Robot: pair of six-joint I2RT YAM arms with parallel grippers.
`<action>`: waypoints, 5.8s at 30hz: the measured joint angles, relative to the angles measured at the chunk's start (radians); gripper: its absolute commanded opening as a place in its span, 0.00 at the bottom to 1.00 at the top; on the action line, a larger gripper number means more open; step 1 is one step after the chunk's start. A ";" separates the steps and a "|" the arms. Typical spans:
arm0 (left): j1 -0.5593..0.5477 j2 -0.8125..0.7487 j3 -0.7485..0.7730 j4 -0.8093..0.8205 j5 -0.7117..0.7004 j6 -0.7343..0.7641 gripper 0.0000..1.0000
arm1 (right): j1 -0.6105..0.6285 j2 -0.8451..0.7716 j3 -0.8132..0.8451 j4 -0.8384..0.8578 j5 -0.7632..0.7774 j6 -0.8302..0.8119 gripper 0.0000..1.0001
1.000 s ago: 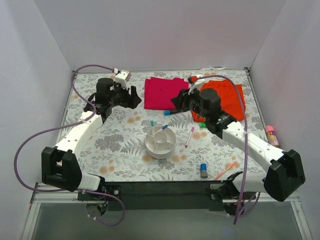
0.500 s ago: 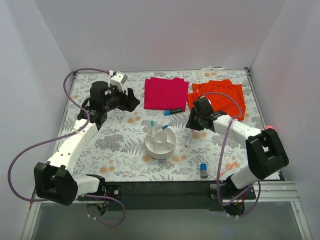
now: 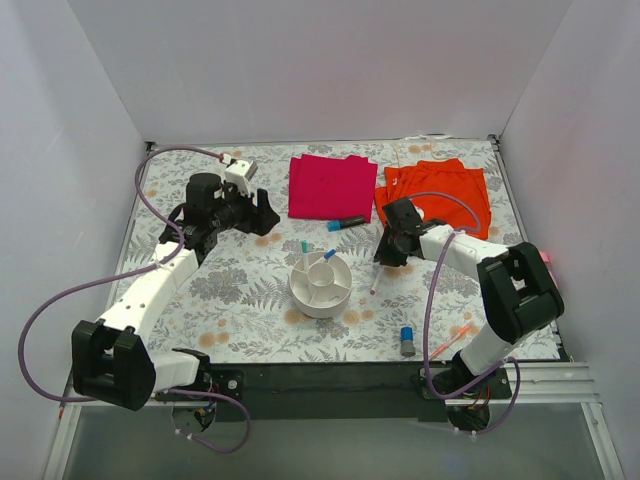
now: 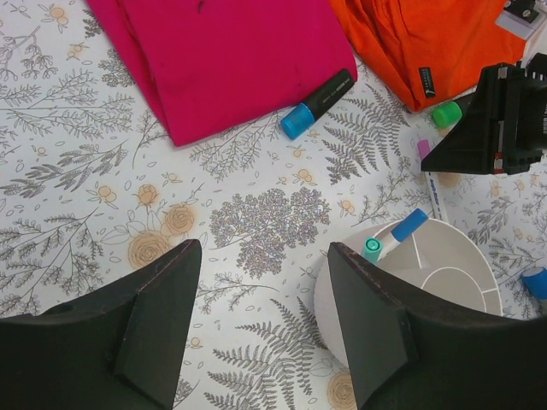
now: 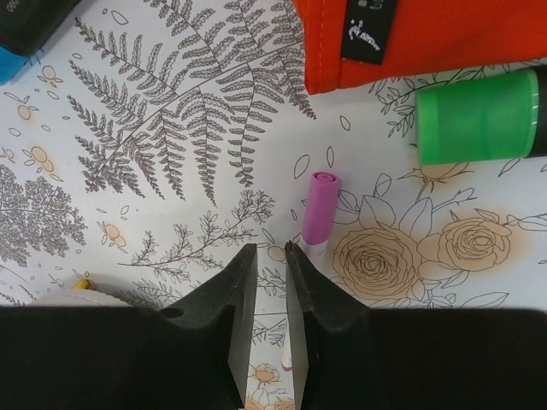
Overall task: Sort the stationery into containers
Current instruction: Pick up the pen from the center of the board, then place the pen in the storage box, then pick up the pen from the center of the board.
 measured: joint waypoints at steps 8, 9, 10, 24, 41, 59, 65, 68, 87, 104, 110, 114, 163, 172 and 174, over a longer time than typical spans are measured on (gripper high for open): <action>0.000 0.018 -0.018 0.029 0.016 -0.010 0.61 | 0.000 0.000 0.055 -0.031 0.032 -0.001 0.45; 0.000 0.019 -0.021 0.034 0.017 -0.010 0.61 | 0.000 0.000 0.060 -0.039 0.040 -0.002 0.46; 0.000 0.020 -0.024 0.035 0.019 -0.011 0.60 | 0.000 0.000 0.063 -0.045 0.048 -0.002 0.47; 0.000 0.031 -0.031 0.048 0.030 -0.011 0.60 | 0.000 0.024 0.066 -0.105 0.108 0.000 0.43; 0.000 0.028 -0.047 0.041 0.009 -0.010 0.60 | 0.019 0.089 0.094 -0.088 0.138 -0.087 0.01; 0.000 -0.022 -0.063 0.024 0.006 0.001 0.59 | 0.277 -0.300 0.059 0.498 -0.056 -0.560 0.01; 0.000 -0.006 -0.063 0.023 0.006 0.013 0.59 | 0.335 -0.225 -0.010 0.652 -0.055 -0.625 0.01; 0.000 0.000 -0.063 0.022 0.004 0.016 0.59 | 0.336 -0.182 -0.010 0.715 -0.052 -0.637 0.01; 0.000 0.002 -0.063 0.017 -0.020 0.027 0.59 | 0.375 -0.138 -0.016 0.814 -0.063 -0.632 0.01; 0.000 -0.005 -0.071 0.007 -0.022 0.031 0.59 | 0.375 -0.159 -0.076 0.779 -0.057 -0.644 0.67; 0.000 -0.033 -0.071 0.002 -0.027 0.031 0.61 | 0.375 -0.288 -0.040 0.642 0.005 -0.735 0.69; 0.000 -0.073 -0.093 0.013 -0.040 0.032 0.61 | 0.374 -0.402 0.000 0.562 0.055 -0.808 0.72; 0.017 0.463 0.449 -0.172 0.122 0.385 0.65 | -0.277 0.049 0.386 -0.494 -0.501 -1.901 0.58; 0.018 0.460 0.391 -0.161 0.093 0.356 0.65 | -0.274 0.168 0.400 -0.540 -0.430 -2.065 0.61; 0.018 0.458 0.384 -0.161 0.089 0.352 0.65 | -0.273 0.209 0.422 -0.553 -0.424 -2.070 0.61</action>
